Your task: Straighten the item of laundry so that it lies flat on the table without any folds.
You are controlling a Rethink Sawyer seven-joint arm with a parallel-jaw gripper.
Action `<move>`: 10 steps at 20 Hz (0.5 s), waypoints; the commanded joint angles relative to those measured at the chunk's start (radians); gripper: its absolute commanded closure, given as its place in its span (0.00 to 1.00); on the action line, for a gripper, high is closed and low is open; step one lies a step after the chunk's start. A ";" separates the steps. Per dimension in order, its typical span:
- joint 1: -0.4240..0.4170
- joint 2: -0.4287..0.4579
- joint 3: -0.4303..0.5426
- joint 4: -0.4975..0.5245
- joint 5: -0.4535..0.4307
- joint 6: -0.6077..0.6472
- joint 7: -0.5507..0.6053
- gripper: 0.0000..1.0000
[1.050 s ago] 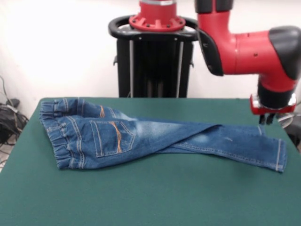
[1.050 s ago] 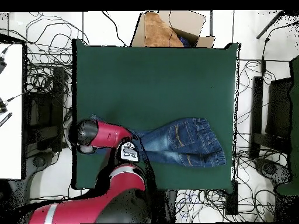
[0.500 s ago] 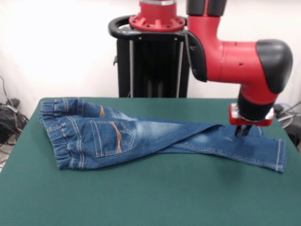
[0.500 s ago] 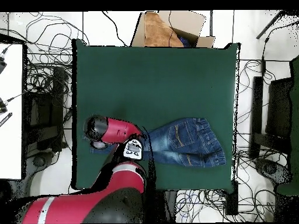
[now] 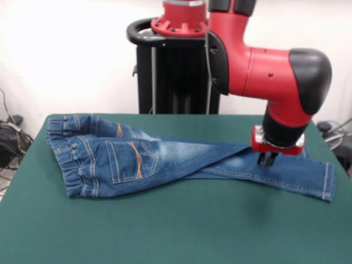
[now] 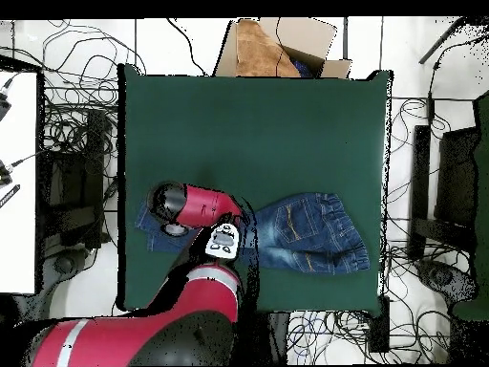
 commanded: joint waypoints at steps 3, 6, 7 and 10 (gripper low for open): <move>0.051 0.076 -0.074 -0.120 -0.027 0.183 0.270 1.00; 0.068 0.075 -0.106 -0.125 -0.034 0.227 0.278 1.00; 0.078 0.081 -0.116 -0.139 -0.033 0.248 0.291 1.00; 0.094 0.093 -0.128 -0.149 -0.022 0.269 0.307 1.00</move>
